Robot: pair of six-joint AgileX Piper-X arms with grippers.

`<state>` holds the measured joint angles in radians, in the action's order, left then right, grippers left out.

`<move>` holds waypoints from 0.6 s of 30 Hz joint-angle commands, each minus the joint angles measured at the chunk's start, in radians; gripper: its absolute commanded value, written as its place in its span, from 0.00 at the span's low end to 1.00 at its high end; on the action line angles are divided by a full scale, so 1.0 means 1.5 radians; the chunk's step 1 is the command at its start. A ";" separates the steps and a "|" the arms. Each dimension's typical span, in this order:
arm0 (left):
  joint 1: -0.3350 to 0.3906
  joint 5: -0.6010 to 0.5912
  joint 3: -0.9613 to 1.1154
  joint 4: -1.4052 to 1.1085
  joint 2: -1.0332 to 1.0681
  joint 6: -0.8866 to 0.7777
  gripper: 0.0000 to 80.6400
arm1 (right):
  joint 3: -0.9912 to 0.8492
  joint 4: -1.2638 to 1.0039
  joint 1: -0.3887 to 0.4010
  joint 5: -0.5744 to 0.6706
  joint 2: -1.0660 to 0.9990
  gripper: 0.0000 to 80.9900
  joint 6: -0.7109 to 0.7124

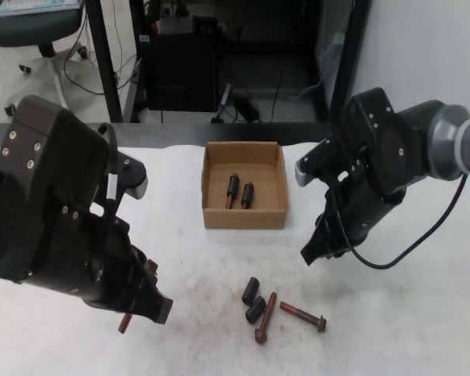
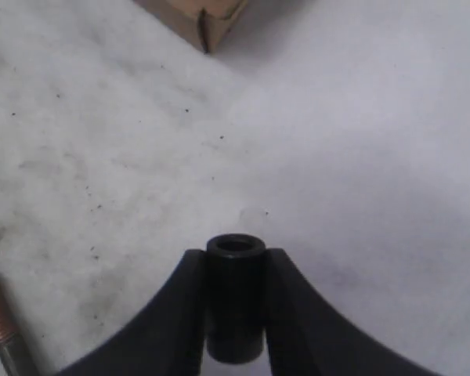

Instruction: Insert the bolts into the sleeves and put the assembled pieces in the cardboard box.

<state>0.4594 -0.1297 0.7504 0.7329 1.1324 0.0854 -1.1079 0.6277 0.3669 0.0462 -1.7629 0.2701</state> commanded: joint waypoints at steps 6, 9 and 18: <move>-0.002 -0.035 0.002 -0.007 -0.010 -0.006 0.00 | -0.005 0.072 0.000 0.003 0.003 0.01 0.015; -0.002 -0.035 0.002 -0.005 -0.010 -0.007 0.00 | -0.004 0.101 0.000 0.003 0.003 0.01 0.015; -0.002 -0.035 0.002 -0.002 -0.010 -0.007 0.00 | -0.004 0.119 0.000 -0.027 0.003 0.05 0.012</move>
<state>0.4594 -0.1794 0.7504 0.7329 1.1324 0.0819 -1.1079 0.7879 0.3678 0.0100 -1.7629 0.2839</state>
